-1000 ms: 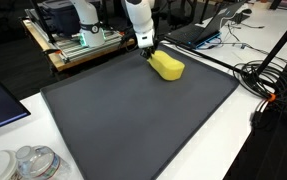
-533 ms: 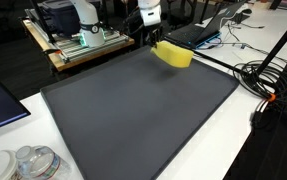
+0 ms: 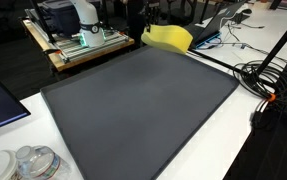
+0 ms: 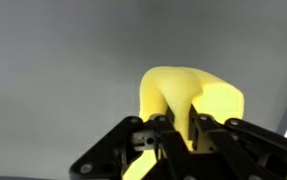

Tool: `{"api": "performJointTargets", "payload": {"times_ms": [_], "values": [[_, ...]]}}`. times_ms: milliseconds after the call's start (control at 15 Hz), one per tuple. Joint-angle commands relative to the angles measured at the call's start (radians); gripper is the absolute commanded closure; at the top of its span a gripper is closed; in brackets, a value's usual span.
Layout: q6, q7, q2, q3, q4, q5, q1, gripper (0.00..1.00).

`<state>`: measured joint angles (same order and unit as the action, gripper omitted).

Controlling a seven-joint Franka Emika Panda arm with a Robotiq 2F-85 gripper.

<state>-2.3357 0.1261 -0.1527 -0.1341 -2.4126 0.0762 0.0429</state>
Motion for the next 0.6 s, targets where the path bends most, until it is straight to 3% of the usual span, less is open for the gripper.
{"api": "performJointTargets", "payload": {"times_ms": [0,533], "values": [[0.148,0.092,-0.08,-0.011,0.058,0.135,-0.004,0.98],[0.361,0.164,-0.127,-0.053,0.24,0.338,-0.011,0.97]]}}
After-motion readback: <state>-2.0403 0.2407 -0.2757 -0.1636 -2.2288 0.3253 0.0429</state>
